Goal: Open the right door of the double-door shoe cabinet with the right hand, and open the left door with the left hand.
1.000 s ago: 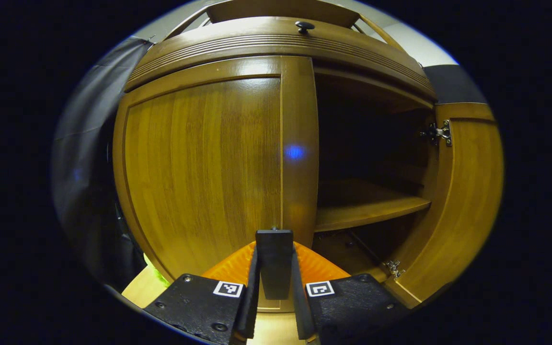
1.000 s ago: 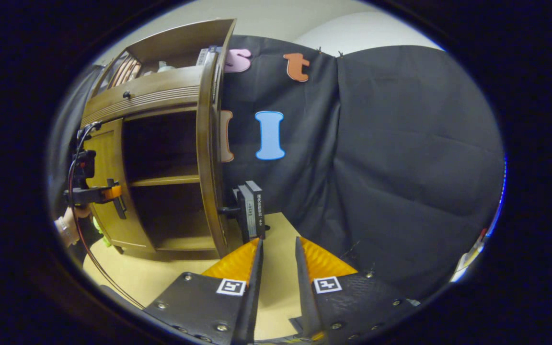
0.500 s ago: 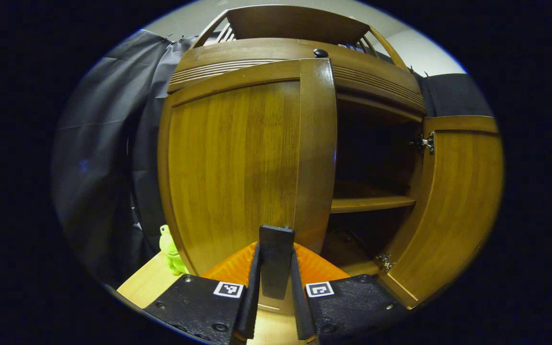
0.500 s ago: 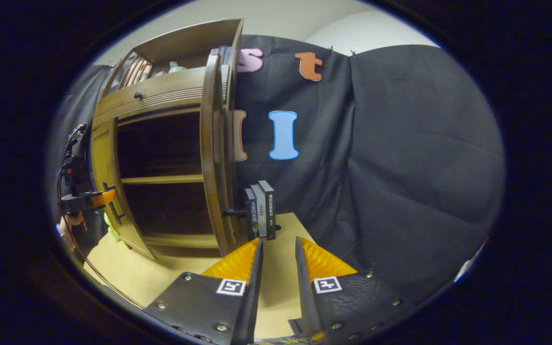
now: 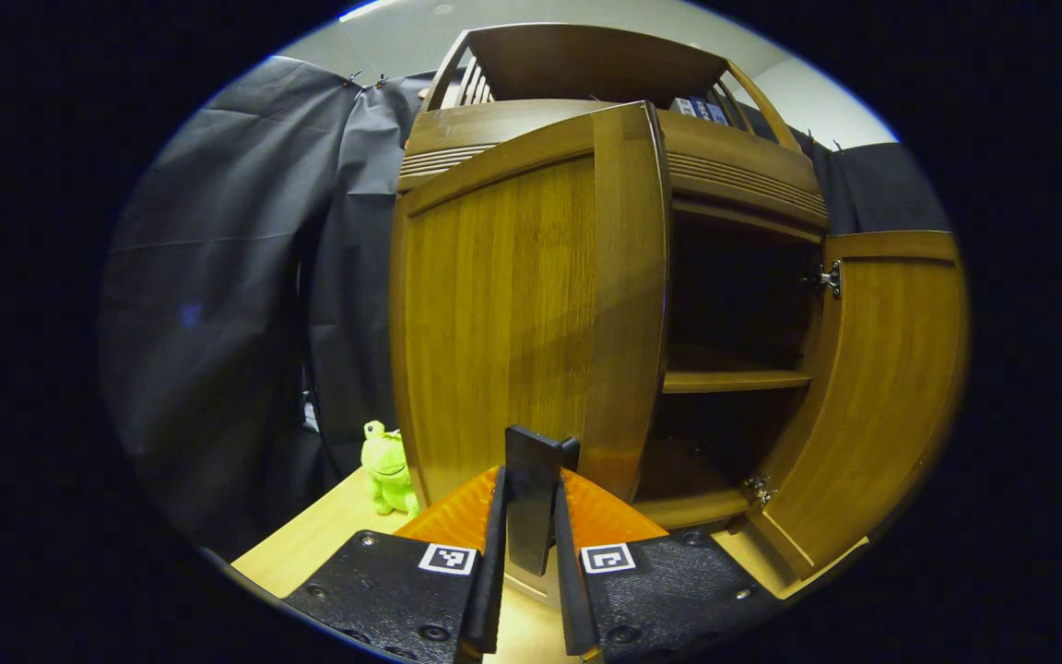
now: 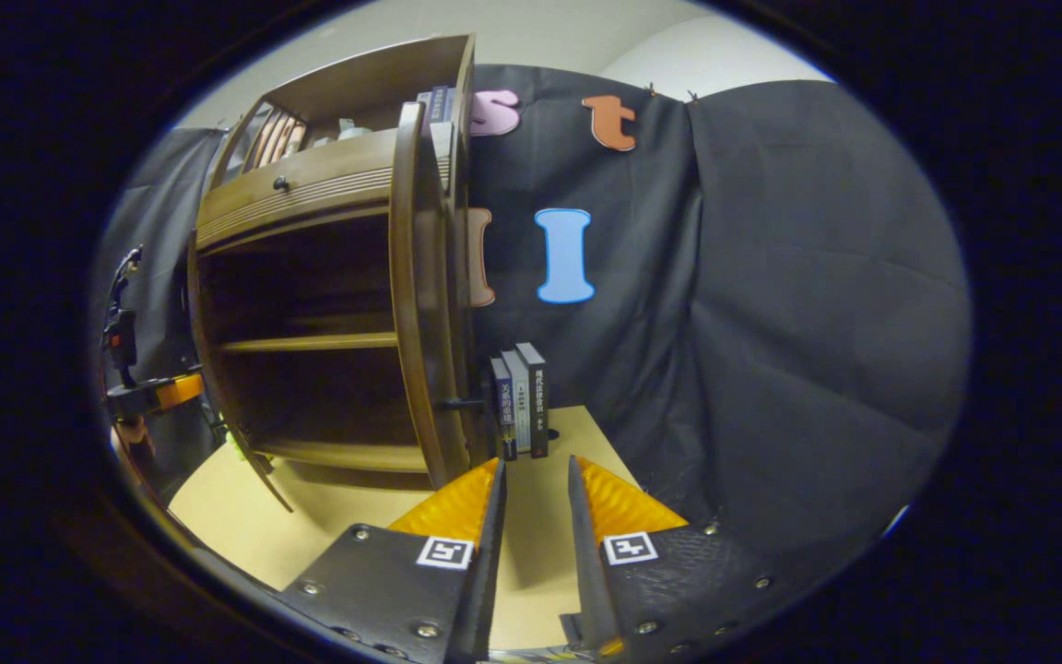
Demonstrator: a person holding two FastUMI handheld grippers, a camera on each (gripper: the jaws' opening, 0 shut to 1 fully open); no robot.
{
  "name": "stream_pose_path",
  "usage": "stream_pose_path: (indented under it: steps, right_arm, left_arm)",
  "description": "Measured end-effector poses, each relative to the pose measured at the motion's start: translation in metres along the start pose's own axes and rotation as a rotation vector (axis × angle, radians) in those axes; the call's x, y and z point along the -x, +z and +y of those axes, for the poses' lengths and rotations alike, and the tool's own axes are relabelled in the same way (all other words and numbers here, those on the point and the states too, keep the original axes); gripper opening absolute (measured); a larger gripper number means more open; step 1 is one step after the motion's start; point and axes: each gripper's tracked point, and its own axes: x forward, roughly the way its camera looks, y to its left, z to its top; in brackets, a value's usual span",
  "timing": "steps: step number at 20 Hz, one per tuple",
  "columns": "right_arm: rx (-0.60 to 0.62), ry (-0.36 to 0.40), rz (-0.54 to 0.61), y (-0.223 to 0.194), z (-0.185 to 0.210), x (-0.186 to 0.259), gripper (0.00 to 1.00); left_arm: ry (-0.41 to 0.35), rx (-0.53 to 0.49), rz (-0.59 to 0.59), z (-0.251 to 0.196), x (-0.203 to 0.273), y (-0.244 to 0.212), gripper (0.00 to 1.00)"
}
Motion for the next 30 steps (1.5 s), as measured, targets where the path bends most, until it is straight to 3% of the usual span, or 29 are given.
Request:
stream_pose_path:
  steps: [2, 10, 11, 13, 14, 15, 17, 25, 30]
  right_arm:
    - [-0.004, 0.008, 0.005, -0.002, 0.001, -0.003, 0.37]
    - [-0.010, 0.046, 0.017, -0.011, 0.015, -0.012, 0.37]
    - [-0.012, 0.049, 0.019, -0.012, 0.017, -0.013, 0.37]
    - [-0.012, 0.054, 0.023, -0.014, 0.020, -0.016, 0.37]
    - [-0.012, 0.056, 0.024, -0.014, 0.022, -0.016, 0.37]
    - [-0.014, 0.058, 0.023, -0.016, 0.024, -0.017, 0.37]
    - [-0.016, 0.063, 0.022, -0.015, 0.027, -0.016, 0.37]
    - [-0.021, 0.065, 0.024, -0.018, 0.029, -0.018, 0.37]
    - [-0.015, 0.064, 0.024, -0.019, 0.030, -0.024, 0.37]
  left_arm:
    - [0.020, 0.014, 0.003, 0.011, 0.009, 0.000, 0.26]
    - [0.065, 0.025, -0.005, 0.053, 0.036, -0.002, 0.14]
    - [0.059, 0.023, -0.012, 0.056, 0.041, -0.002, 0.17]
    - [0.047, 0.004, -0.018, 0.061, 0.046, -0.001, 0.14]
    - [0.045, -0.003, -0.023, 0.063, 0.048, 0.000, 0.20]
    - [0.048, -0.007, -0.022, 0.067, 0.050, 0.000, 0.14]
    - [0.064, -0.004, -0.023, 0.078, 0.055, 0.001, 0.17]
    - [0.122, 0.007, -0.044, 0.124, 0.068, 0.008, 0.12]
    - [0.163, 0.029, -0.056, 0.160, 0.080, 0.010, 0.02]
